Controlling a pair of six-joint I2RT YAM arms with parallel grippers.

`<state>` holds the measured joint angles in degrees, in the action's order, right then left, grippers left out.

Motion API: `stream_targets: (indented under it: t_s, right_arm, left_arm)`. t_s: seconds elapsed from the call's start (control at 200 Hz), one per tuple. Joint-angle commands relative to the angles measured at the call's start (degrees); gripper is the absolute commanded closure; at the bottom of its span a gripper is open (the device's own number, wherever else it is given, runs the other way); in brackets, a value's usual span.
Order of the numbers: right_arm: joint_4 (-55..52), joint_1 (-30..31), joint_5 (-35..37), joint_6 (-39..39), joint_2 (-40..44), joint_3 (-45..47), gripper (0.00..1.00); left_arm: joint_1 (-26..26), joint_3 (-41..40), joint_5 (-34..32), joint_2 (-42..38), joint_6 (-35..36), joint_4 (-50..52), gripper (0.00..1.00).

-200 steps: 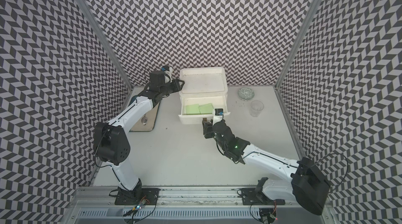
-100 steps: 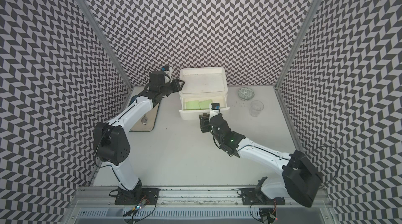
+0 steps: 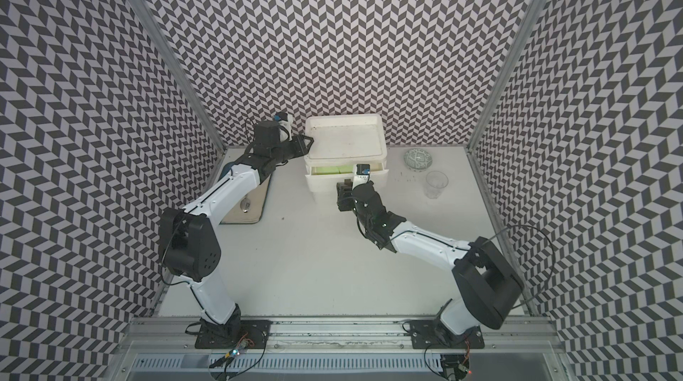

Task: Please put the sticky notes in the drawer by color
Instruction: Close the drawer in the storage box.

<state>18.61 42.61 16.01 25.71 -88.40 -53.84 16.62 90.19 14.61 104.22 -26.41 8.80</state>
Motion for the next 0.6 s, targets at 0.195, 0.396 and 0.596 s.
stream_targets:
  t_s: [0.195,0.396,0.596]
  right_arm:
    - [9.0,-2.7,0.1,-0.5,-4.7,-2.8,0.5]
    - [13.0,-3.1,1.0,-1.0,-6.3,-2.7,0.5]
    - [13.4,-3.2,0.4,-0.7,-7.8,-3.2,0.5]
  left_arm:
    - [2.5,-1.3,6.0,-1.7,1.9,4.0,0.62]
    - [2.8,-1.2,6.0,-2.0,1.7,4.1,0.61]
    - [3.0,-1.0,5.9,-2.5,1.9,4.3,0.58]
